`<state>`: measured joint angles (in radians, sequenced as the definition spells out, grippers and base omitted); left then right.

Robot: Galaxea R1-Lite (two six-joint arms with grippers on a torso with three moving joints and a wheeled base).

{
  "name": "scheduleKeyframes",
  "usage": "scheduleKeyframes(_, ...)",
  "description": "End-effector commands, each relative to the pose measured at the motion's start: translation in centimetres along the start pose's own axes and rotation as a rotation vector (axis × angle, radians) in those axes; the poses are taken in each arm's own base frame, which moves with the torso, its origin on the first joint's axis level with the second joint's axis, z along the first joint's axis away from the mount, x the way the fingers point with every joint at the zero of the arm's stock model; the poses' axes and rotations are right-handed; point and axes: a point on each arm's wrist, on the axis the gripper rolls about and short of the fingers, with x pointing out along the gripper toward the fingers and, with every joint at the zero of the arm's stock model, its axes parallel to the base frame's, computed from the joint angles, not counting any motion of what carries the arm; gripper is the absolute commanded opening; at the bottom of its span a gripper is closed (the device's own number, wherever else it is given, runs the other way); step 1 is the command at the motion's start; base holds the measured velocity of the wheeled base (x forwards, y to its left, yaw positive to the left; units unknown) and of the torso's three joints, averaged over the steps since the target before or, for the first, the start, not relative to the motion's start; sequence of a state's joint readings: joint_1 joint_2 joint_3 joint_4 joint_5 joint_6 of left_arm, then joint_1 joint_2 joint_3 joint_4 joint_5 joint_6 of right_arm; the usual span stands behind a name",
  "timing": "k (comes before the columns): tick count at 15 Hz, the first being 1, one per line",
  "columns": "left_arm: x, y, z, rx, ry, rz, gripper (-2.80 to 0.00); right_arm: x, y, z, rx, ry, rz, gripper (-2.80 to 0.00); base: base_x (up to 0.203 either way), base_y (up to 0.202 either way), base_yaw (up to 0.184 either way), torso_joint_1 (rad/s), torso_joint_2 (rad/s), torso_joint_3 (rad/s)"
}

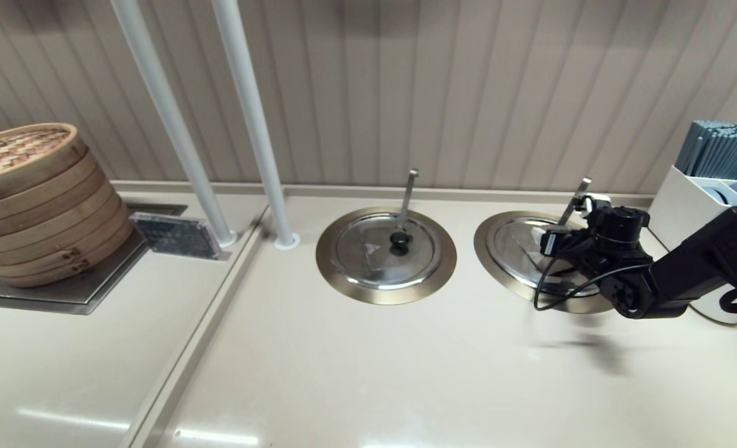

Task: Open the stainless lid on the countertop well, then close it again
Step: Open the lid

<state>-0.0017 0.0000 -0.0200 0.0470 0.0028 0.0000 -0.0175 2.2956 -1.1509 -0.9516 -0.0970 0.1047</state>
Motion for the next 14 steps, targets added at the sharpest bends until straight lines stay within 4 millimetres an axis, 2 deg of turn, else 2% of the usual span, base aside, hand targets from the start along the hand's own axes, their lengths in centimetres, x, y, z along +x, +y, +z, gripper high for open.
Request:
scheduleKeyframes(1, 0.0, 0.0, 0.0, 0.0, 0.001, 0.0, -2.8, -0.4, 0.5, 0.5, -0.001, -0.014, 0.013, 0.0, 0.0, 0.0, 0.0, 0.0, 0.0, 0.0)
scheduleKeyframes(7, 0.0, 0.0, 0.0, 0.0, 0.001, 0.0, -2.8, -2.2, 2.2, 2.1, -0.002, -0.048, 0.026, 0.0, 0.0, 0.0, 0.0, 0.0, 0.0, 0.0)
scheduleKeyframes(14, 0.0, 0.0, 0.0, 0.0, 0.001, 0.001, -2.8, -3.7, 5.3, 1.2, -0.023, -0.044, 0.048, 0.0, 0.0, 0.0, 0.0, 0.0, 0.0, 0.0)
